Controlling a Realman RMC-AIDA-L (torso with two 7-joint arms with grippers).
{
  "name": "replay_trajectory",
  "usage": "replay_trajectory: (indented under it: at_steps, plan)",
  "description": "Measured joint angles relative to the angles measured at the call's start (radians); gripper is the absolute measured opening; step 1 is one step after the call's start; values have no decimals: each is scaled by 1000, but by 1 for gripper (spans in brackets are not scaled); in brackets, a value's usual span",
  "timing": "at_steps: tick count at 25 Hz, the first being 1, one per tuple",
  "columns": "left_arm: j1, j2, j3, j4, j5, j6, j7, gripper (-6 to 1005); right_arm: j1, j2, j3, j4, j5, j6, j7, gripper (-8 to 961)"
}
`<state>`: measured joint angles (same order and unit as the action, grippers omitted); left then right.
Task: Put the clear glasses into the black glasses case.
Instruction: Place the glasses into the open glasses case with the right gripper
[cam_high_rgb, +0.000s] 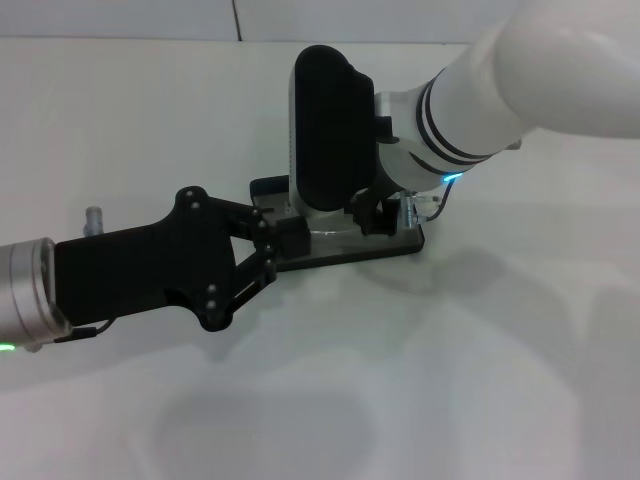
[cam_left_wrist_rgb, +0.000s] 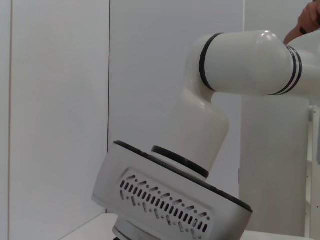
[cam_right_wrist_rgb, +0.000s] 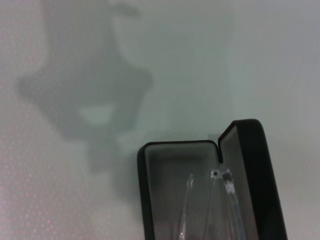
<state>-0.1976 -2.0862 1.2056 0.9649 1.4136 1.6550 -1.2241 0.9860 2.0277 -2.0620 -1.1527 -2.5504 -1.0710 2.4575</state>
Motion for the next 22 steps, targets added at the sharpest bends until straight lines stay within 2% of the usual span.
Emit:
replay_trajectory:
  at_steps: [22]
  plan:
    - [0,0,0,0,-3,1,1,48,-5,0,-13,8,10,36,0,131]
